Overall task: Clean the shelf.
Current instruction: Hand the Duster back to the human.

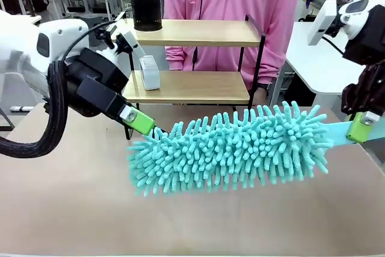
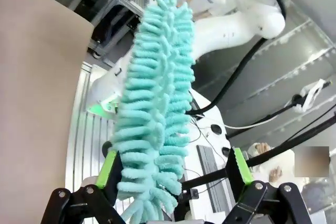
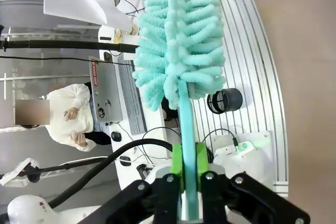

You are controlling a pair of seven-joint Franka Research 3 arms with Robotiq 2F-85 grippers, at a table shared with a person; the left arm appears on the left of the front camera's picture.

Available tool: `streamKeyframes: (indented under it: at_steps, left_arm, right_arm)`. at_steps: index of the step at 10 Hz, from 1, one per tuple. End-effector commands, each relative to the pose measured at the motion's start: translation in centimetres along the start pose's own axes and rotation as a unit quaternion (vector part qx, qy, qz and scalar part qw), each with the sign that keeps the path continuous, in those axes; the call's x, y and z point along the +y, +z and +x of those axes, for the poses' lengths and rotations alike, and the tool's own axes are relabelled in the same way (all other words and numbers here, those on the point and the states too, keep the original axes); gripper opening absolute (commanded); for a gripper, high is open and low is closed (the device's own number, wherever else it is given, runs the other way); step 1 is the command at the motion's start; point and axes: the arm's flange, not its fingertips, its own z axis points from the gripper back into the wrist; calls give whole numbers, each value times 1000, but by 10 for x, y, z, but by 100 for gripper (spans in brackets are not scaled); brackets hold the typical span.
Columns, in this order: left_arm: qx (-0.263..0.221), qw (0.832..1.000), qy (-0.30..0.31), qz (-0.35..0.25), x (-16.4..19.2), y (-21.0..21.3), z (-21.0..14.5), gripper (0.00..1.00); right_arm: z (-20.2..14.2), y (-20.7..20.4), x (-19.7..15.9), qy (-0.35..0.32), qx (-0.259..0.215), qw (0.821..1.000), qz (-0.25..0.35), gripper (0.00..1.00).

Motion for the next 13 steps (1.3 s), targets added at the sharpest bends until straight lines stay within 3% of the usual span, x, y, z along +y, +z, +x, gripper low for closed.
streamKeyframes:
  at_steps: [1,4,12,13]
  left_arm:
    - [19,999,-28,-22,-7,-9,-8,100]
    - [39,999,-30,-17,-4,-22,-12,100]
    - [34,999,-29,7,3,-26,-15,100]
    - [32,999,-33,13,3,-26,-15,74]
  right_arm:
    - [-6,0,-2,22,-27,999,7,12]
    - [-8,0,-2,26,-38,999,11,12]
    - [-9,0,1,30,-46,998,15,12]
    - [-9,0,2,29,-47,998,14,12]
